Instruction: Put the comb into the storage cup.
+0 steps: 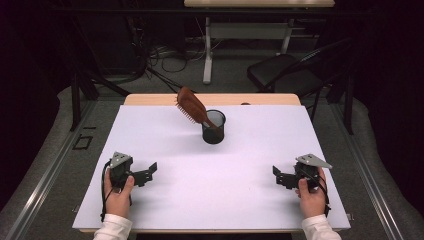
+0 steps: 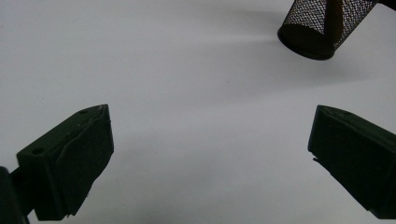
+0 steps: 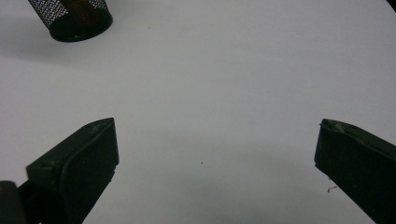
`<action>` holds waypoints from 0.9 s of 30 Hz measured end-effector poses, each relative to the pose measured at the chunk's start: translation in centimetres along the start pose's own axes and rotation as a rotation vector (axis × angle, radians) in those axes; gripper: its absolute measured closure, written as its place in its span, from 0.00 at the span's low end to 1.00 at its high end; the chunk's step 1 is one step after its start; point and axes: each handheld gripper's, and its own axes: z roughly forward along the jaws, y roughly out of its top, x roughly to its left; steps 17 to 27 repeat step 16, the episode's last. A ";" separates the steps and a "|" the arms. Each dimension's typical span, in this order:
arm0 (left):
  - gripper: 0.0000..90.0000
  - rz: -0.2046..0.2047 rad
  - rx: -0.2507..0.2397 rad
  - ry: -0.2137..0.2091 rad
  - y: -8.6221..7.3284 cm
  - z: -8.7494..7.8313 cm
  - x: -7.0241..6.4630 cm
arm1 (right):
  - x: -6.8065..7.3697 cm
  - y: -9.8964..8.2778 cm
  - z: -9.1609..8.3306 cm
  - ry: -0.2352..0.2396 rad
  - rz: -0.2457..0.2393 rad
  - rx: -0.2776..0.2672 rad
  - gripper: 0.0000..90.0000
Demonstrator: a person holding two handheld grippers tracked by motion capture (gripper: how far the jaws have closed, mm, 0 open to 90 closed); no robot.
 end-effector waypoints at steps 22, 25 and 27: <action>0.00 -0.004 -0.006 0.003 0.1 -0.2 0.1 | 0.0 0.0 0.0 0.002 -0.006 -0.002 0.00; 0.00 -0.004 -0.006 0.003 0.1 -0.2 0.1 | 0.0 0.0 0.0 0.002 -0.006 -0.002 0.00; 0.00 -0.004 -0.006 0.003 0.1 -0.2 0.1 | 0.0 0.0 0.0 0.002 -0.006 -0.002 0.00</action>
